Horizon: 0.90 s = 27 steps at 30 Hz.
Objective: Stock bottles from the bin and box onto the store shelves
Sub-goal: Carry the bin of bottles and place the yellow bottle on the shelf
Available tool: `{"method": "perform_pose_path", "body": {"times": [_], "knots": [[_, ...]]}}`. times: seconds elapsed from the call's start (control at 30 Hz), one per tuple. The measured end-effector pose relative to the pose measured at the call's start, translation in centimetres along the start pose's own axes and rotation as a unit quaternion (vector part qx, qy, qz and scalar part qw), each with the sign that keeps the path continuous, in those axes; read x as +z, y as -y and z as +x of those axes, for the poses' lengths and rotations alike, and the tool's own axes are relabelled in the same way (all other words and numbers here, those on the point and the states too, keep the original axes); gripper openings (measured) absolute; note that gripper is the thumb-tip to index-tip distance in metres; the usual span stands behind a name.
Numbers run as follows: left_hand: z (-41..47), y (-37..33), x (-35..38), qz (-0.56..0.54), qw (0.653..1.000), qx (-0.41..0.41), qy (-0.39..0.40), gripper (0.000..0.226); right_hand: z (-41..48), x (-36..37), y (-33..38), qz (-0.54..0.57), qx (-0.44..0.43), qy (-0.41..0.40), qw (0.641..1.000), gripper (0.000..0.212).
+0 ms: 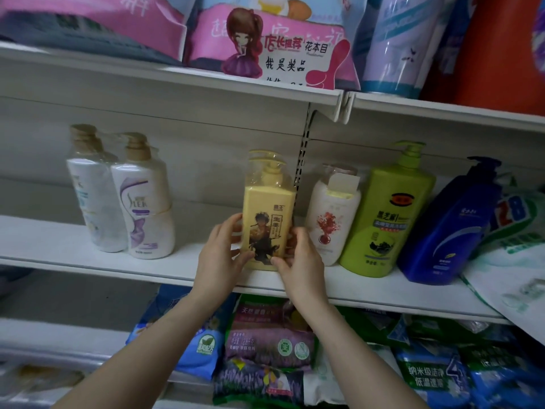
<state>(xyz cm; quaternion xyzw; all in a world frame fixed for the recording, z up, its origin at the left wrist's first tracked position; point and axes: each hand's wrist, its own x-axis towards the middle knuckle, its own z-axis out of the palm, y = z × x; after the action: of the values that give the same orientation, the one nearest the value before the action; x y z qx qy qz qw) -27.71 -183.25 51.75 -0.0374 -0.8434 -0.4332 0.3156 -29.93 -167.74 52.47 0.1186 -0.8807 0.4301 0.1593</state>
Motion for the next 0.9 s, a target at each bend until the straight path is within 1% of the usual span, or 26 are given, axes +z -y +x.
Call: {"method": "perform_pose_path", "body": {"times": [0.13, 0.47, 0.67, 0.8, 0.9], "knots": [[1.4, 0.5, 0.5, 0.027, 1.000, -0.009, -0.006, 0.069, 1.1, 0.4, 0.3, -0.012, 0.003, 0.000, 1.000, 0.053], [3.2, 1.1, 1.0, 0.050, 0.998, -0.047, 0.004, 0.069, 2.9, 1.1, 0.3, -0.041, 0.007, -0.002, 0.999, 0.049], [2.9, 0.7, 0.9, 0.060, 0.998, -0.037, 0.001, 0.068, 2.8, 1.0, 0.2, -0.038, 0.001, -0.003, 0.999, 0.050], [1.9, 0.4, 0.1, 0.054, 0.998, -0.028, -0.007, 0.069, 1.5, 1.2, 0.9, -0.013, -0.015, -0.047, 0.999, 0.061], [0.9, 0.0, -1.3, 0.049, 0.999, -0.021, -0.013, 0.068, -0.1, 1.4, 2.2, -0.006, -0.043, -0.075, 0.996, 0.061]]}}
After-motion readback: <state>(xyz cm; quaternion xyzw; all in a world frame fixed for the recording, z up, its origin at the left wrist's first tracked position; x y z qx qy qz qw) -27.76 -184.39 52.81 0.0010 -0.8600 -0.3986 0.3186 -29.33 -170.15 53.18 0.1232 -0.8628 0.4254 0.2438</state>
